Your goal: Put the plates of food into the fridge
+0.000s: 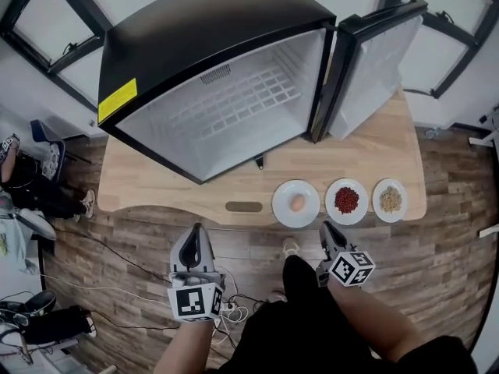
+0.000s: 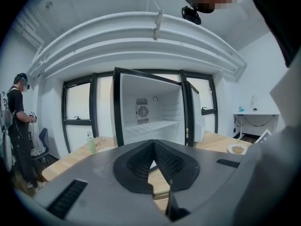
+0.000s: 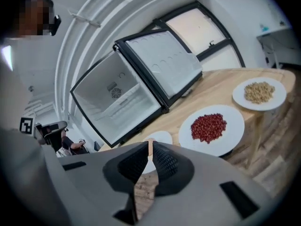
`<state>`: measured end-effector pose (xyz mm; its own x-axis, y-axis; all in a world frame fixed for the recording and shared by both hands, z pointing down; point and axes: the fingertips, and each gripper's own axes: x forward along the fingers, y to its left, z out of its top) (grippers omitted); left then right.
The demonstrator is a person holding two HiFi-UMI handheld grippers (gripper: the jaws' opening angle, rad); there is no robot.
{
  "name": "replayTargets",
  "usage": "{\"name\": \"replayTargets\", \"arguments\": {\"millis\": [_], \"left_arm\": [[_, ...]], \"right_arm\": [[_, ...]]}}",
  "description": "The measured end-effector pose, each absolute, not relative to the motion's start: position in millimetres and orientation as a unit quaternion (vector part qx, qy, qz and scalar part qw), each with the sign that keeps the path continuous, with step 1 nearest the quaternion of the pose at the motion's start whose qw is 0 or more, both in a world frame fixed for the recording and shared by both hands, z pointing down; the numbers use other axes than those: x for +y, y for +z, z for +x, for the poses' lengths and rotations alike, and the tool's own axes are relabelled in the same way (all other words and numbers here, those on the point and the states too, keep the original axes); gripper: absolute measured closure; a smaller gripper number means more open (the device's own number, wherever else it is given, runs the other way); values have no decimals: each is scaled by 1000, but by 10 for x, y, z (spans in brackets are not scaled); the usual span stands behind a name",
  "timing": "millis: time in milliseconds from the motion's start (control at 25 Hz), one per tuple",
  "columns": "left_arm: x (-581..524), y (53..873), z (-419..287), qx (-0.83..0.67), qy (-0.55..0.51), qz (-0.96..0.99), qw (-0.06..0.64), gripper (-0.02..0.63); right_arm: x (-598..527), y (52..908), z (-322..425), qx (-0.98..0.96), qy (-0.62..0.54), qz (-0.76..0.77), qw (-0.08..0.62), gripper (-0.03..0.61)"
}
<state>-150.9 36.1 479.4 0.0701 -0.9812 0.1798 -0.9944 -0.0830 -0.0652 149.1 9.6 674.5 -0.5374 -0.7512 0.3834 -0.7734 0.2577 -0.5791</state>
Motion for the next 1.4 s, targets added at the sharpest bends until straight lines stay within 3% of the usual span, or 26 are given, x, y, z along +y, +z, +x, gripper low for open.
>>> {"name": "replayTargets", "arguments": {"millis": [120, 200, 240, 440, 800, 920, 1000, 1400], "left_arm": [[296, 4913, -1485, -671, 96, 733, 51, 609], [259, 4974, -1490, -671, 102, 732, 56, 609], [240, 5005, -1494, -672, 103, 731, 61, 609], [181, 5070, -1418, -662, 99, 737, 93, 609], [33, 5112, -1407, -658, 111, 740, 88, 609], [-9, 5111, -1429, -661, 107, 737, 90, 609], [-33, 5096, -1435, -663, 102, 736, 91, 609], [-184, 4771, -1515, -681, 78, 725, 65, 609]], "right_arm": [[25, 7004, 1479, -771, 419, 480, 4, 543], [-11, 7115, 1433, -765, 439, 471, 0, 447], [-22, 7169, 1418, -760, 450, 469, -3, 430], [-38, 7456, 1405, -718, 513, 468, -39, 416], [-163, 7588, 1233, -668, 598, 430, -104, 424], [-199, 7489, 1199, -664, 606, 421, -121, 518], [-209, 7392, 1168, -657, 615, 415, -137, 541], [-387, 6803, 1076, -681, 612, 379, -132, 546]]}}
